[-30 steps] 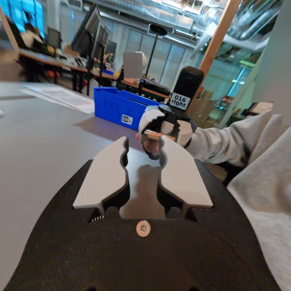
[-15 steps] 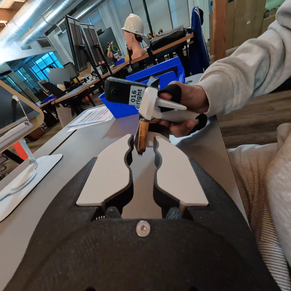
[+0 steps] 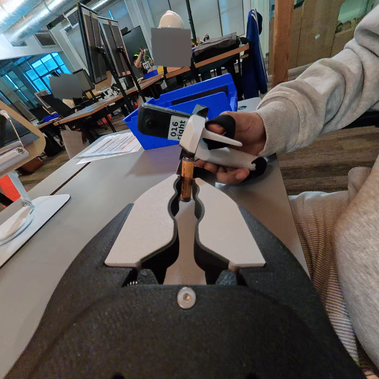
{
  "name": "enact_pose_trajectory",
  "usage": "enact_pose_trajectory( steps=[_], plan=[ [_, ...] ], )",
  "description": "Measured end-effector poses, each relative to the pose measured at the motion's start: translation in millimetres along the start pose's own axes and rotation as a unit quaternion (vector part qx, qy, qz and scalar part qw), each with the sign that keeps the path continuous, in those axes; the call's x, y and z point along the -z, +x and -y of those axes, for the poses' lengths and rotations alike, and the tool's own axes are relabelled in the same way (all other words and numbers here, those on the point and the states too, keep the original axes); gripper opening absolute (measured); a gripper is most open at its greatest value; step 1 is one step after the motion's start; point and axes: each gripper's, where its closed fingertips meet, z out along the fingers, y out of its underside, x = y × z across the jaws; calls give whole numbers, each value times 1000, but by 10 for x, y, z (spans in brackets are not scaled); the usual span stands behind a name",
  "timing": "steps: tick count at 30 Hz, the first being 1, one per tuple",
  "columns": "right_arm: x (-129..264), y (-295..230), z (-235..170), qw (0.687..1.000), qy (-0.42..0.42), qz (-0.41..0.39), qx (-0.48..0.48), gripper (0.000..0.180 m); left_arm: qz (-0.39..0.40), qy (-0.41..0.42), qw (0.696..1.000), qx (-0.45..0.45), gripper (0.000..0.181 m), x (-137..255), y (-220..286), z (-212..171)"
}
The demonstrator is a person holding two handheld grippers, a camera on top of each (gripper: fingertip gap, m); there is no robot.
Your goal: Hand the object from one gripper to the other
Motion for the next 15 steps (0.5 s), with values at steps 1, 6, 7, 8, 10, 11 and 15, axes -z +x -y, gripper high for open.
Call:
enact_pose_trajectory(
  steps=[1,6,7,8,10,11,15],
  plan=[
    [8,4,29,1000,8,-8,16,68,-1,2,1000,11,11,2,-8,4],
    [109,-37,231,990,64,-43,118,75,-30,19,992,119,10,9,-43,6],
    [132,-56,266,985,73,-53,147,73,-46,26,986,157,10,9,-39,10],
    [152,-69,289,980,75,-63,175,69,-62,35,978,198,10,8,-35,17],
    [171,-81,286,969,63,-85,223,60,-99,54,955,276,10,14,-25,35],
    [170,-83,269,964,52,-94,242,56,-111,62,943,306,10,18,-33,37],
    [109,-75,155,949,8,-113,295,42,-132,73,917,370,10,27,-66,12]
  ],
)
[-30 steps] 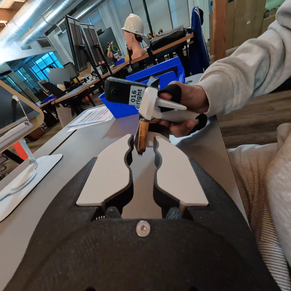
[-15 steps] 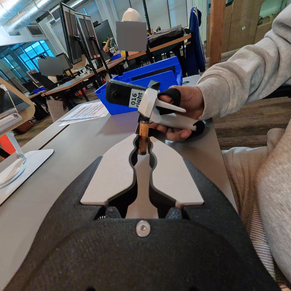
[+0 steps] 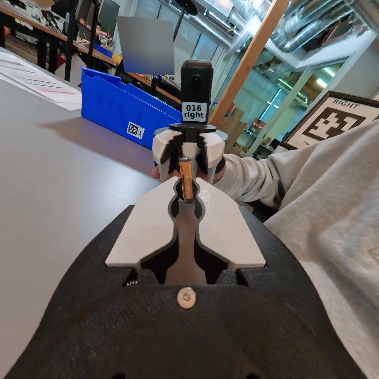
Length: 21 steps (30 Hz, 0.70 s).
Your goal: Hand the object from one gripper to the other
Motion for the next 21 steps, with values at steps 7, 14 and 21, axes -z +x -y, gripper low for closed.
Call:
enact_pose_trajectory(
  steps=[7,14,21],
  plan=[
    [-32,-56,-56,1000,-18,8,17,19,-20,-19,1000,5,10,-49,63,-68],
    [-21,-84,-15,1000,-13,15,-16,11,-15,-5,1000,-3,10,-41,50,-32],
    [58,-31,75,999,7,8,-38,11,3,-31,999,-28,34,-66,31,-77]
  ],
)
